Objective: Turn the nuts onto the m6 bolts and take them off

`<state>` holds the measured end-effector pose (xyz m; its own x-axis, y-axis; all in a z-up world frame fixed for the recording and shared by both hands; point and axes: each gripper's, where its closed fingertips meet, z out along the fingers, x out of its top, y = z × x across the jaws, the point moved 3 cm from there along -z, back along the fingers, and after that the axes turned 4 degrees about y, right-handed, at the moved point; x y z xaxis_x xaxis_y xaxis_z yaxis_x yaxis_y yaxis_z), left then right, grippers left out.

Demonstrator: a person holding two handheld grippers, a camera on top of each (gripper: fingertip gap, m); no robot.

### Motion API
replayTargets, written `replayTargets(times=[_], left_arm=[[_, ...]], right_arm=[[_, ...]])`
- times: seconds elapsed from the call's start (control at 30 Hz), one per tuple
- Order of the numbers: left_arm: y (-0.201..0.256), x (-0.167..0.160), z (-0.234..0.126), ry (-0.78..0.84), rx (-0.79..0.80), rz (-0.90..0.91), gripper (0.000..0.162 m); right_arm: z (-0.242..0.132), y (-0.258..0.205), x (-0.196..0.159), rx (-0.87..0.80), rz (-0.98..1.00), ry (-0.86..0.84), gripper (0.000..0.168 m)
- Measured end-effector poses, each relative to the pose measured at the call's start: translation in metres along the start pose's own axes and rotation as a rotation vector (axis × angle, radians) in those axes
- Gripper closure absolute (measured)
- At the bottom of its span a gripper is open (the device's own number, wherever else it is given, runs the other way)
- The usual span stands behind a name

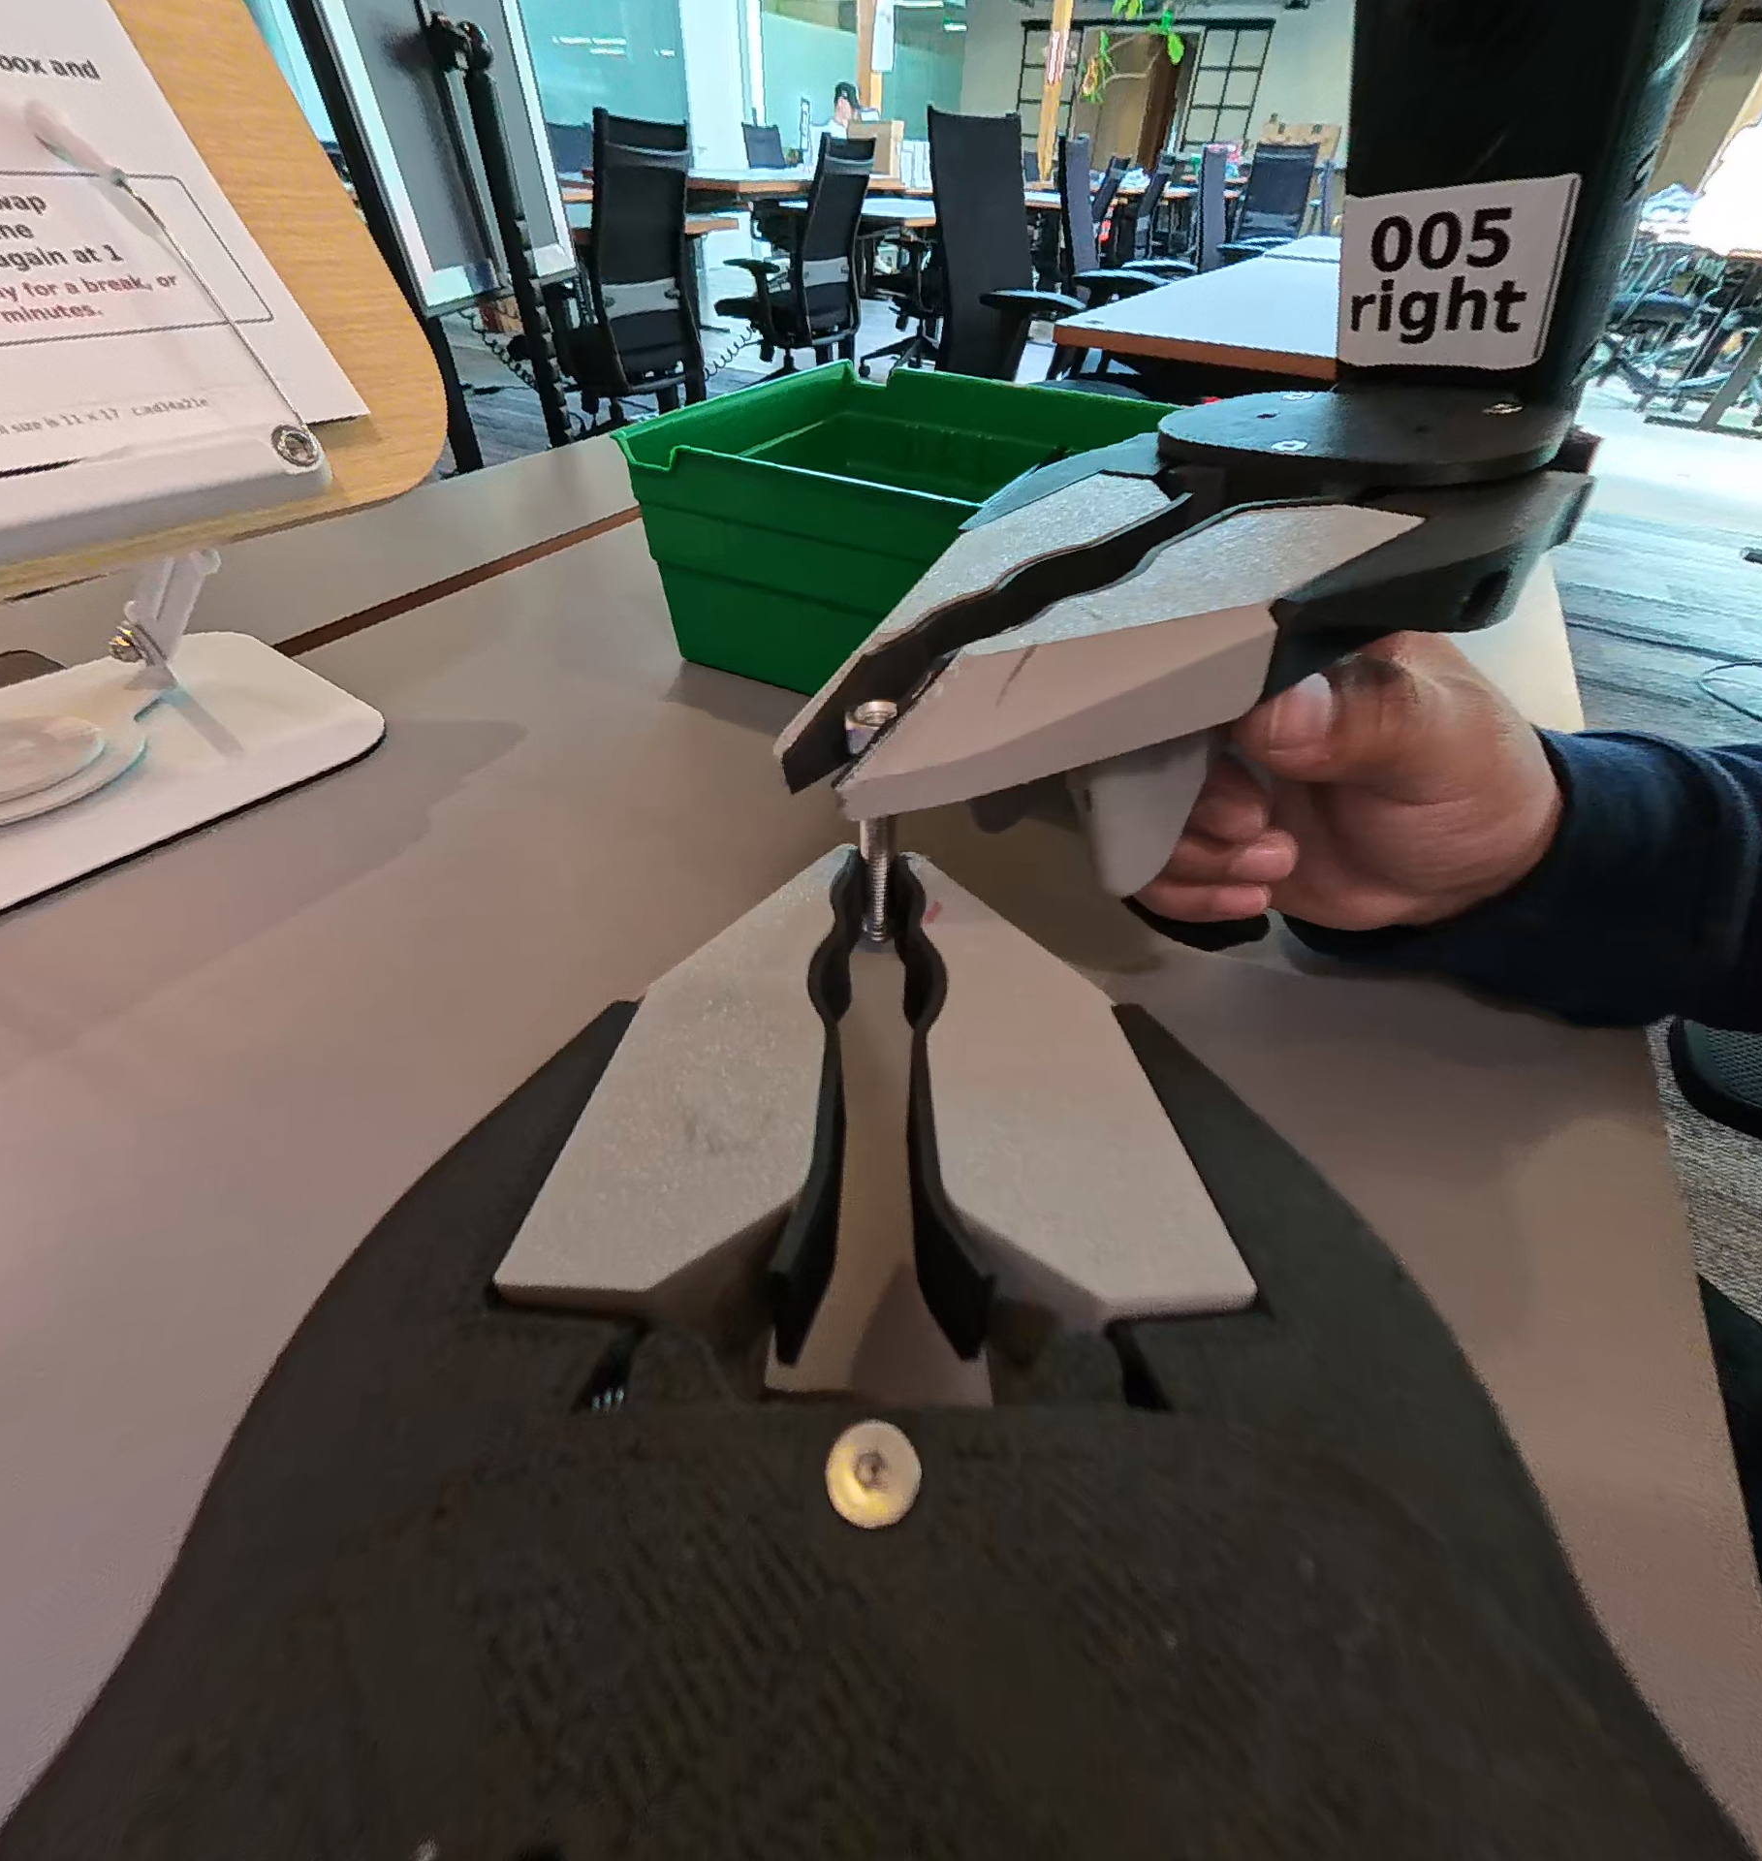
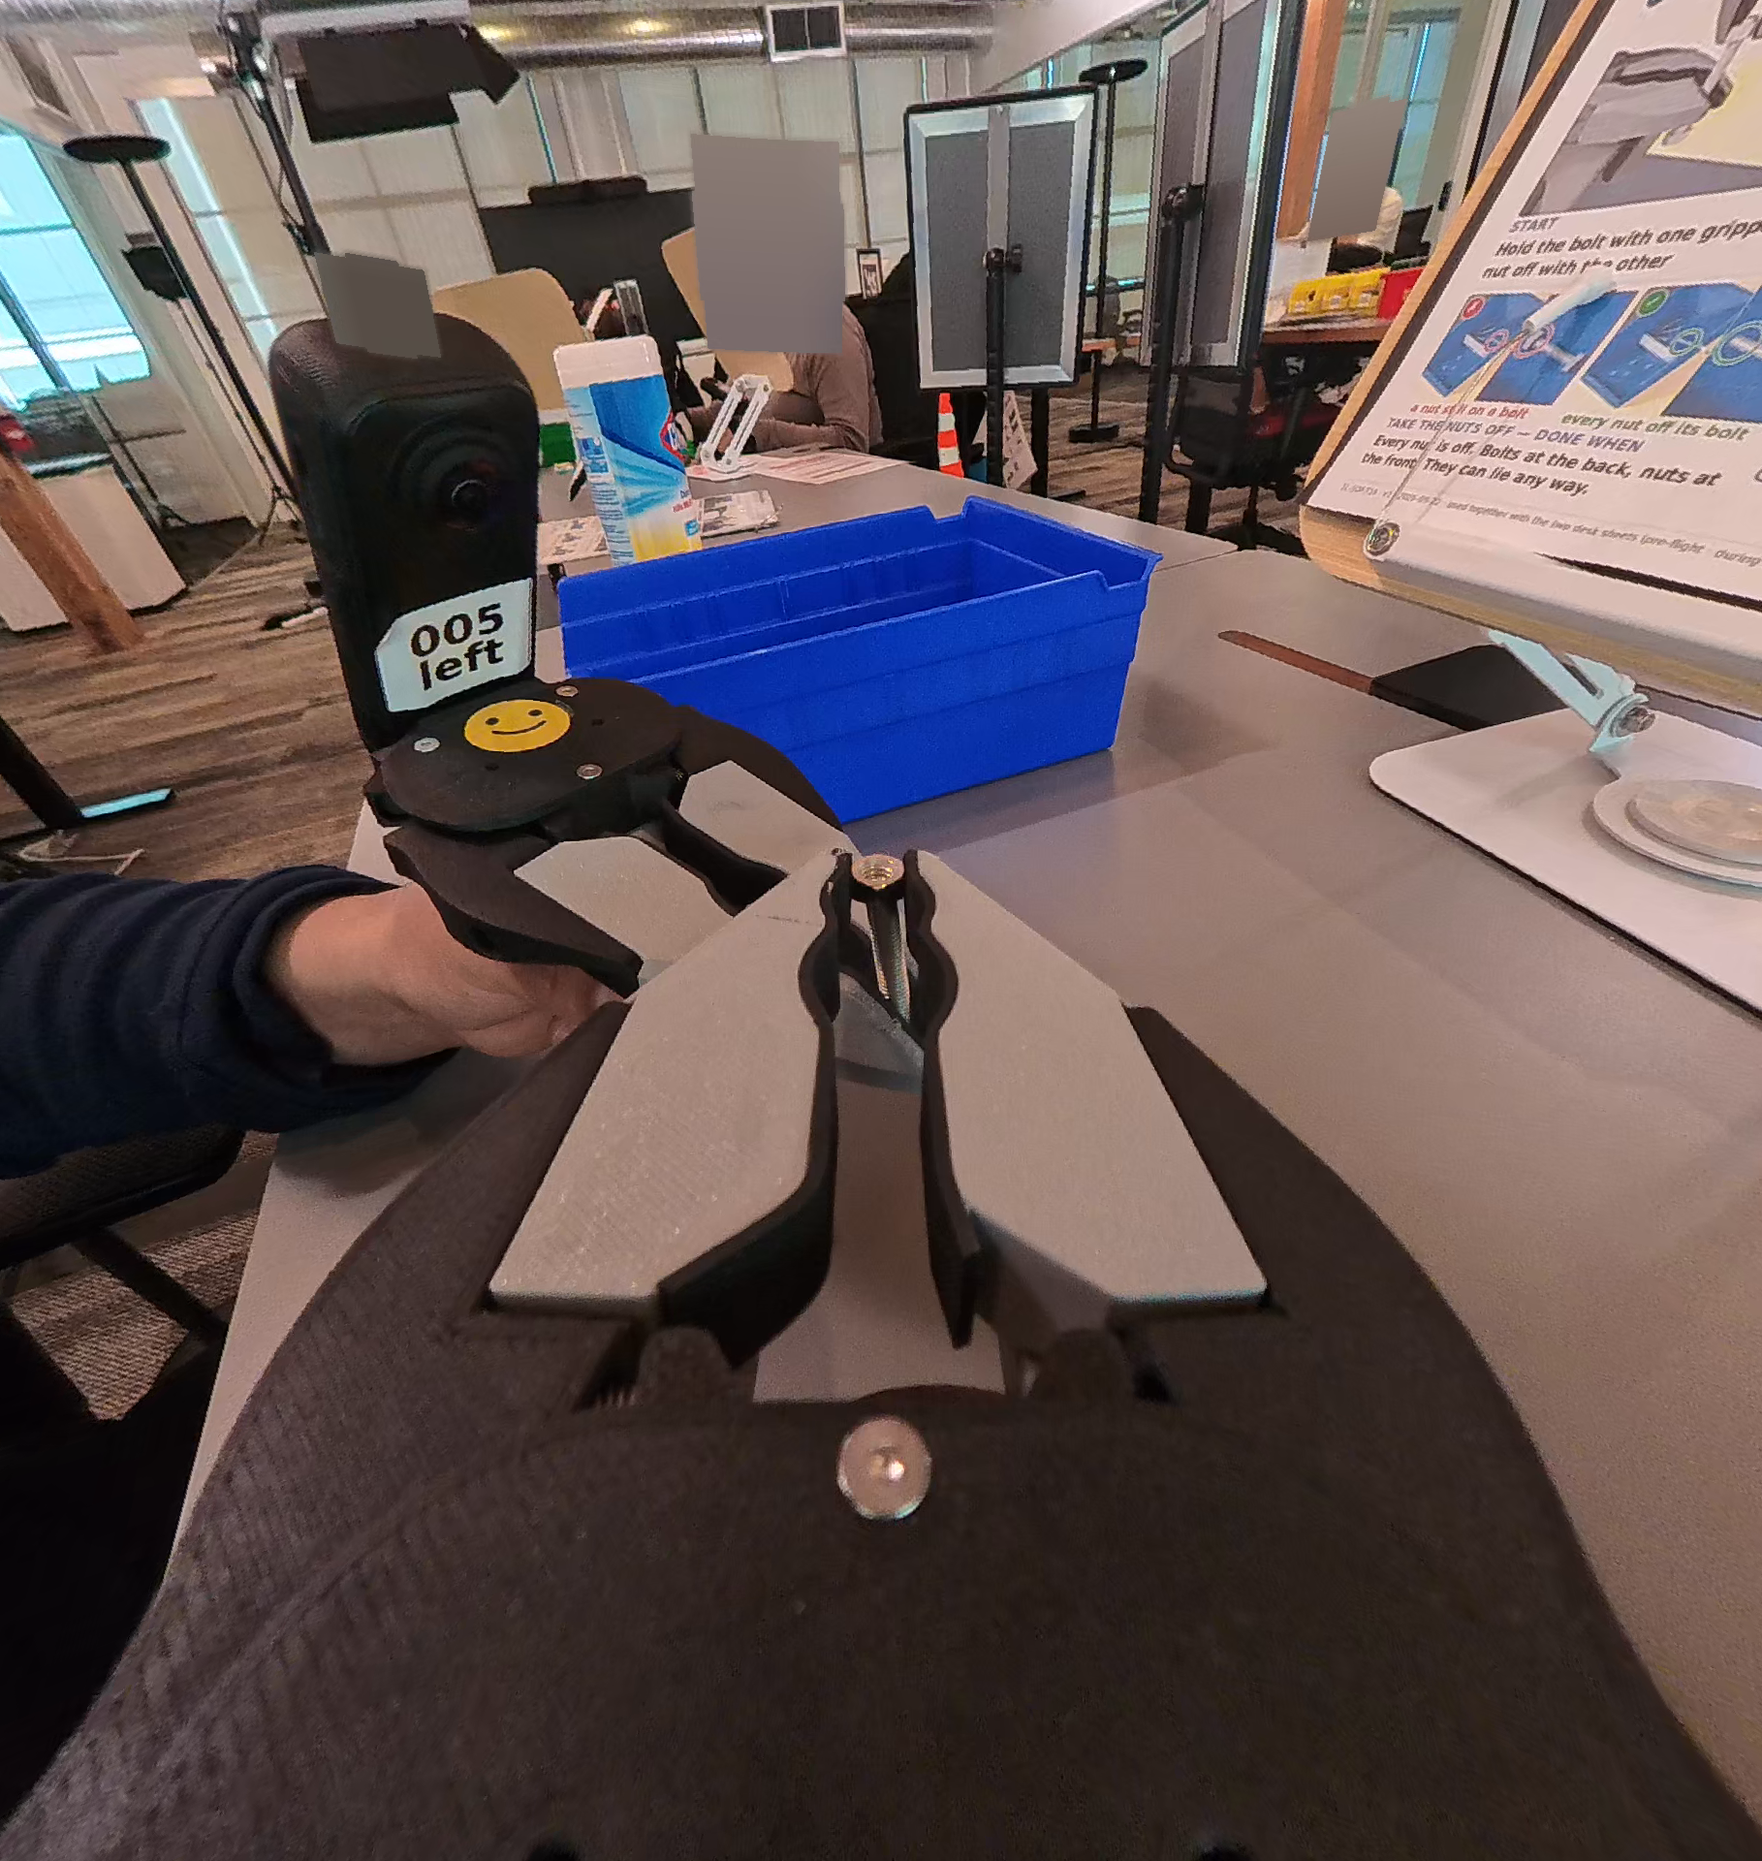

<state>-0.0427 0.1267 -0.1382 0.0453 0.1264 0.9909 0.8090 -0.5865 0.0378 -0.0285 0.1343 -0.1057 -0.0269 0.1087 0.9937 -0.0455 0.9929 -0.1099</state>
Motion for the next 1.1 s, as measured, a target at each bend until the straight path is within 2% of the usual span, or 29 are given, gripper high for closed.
replayTargets(times=[0.63, 1.1], left_arm=[[-0.004, 0.001, -0.004, 0.000, 0.023, 0.016, 0.159], [-0.009, -0.001, -0.005, -0.003, 0.045, 0.014, 0.159]], right_arm=[[-0.005, 0.003, 0.004, 0.011, 0.027, 0.029, 0.162], [-0.013, 0.010, 0.013, -0.044, 0.015, 0.073, 0.162]])
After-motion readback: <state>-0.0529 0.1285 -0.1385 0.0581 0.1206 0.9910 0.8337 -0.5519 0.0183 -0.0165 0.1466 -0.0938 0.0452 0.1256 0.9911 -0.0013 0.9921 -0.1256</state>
